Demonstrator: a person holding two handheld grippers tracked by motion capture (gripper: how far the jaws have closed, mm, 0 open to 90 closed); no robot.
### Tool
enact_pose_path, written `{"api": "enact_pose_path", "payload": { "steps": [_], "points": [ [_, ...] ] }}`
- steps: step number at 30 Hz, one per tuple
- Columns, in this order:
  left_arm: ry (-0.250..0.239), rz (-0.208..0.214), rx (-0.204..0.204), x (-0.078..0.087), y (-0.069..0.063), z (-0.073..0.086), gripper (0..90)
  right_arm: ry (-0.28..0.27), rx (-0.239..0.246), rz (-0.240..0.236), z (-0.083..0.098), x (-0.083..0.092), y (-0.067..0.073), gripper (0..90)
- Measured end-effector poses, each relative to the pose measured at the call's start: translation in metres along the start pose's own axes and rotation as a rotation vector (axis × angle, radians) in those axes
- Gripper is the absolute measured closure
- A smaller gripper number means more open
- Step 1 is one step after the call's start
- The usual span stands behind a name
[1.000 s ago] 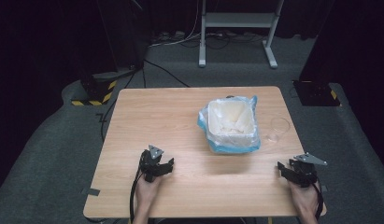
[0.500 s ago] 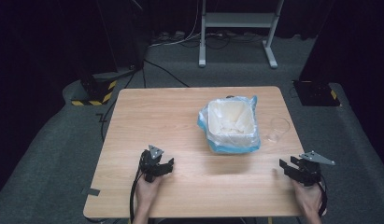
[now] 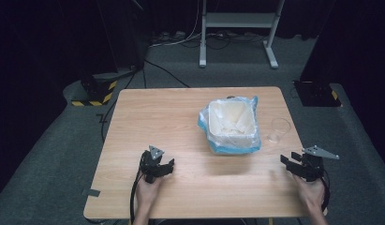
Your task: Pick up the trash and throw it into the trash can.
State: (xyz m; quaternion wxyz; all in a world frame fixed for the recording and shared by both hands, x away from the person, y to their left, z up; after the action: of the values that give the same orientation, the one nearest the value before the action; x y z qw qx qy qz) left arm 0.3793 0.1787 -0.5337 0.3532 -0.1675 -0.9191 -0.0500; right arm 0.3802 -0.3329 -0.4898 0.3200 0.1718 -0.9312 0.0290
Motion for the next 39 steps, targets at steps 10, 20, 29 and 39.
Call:
{"api": "enact_pose_path", "payload": {
  "steps": [10, 20, 29, 39],
  "points": [
    [0.000, 0.000, 0.000, 0.000, 0.000, 0.000, 29.5, -0.008, -0.001, 0.001, -0.027, 0.004, -0.003, 51.2],
    [0.000, 0.000, 0.000, 0.000, 0.000, 0.000, 29.5, 0.004, 0.014, 0.034, -0.052, 0.001, -0.006, 55.4],
    [0.000, 0.000, -0.001, 0.000, 0.000, 0.000, 29.5, 0.012, -0.005, 0.061, -0.066, -0.005, -0.014, 57.5],
    [0.000, 0.000, 0.000, 0.000, 0.000, 0.000, 29.5, 0.004, -0.030, 0.087, -0.083, -0.009, -0.023, 57.7]
  ]
}}
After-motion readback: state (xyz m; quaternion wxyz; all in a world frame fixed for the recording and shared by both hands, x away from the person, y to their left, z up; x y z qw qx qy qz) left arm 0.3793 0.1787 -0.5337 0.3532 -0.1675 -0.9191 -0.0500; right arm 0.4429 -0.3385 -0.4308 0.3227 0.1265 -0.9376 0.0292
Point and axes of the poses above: each handheld gripper's, and its own axes: x roughly backward along the jaws, z roughly out of its underside, y roughly to its left, the point moved 1 cm from there along -x, roughly forward along the jaws, and after that the axes turned 2 degrees about x, right-handed, at the moved point
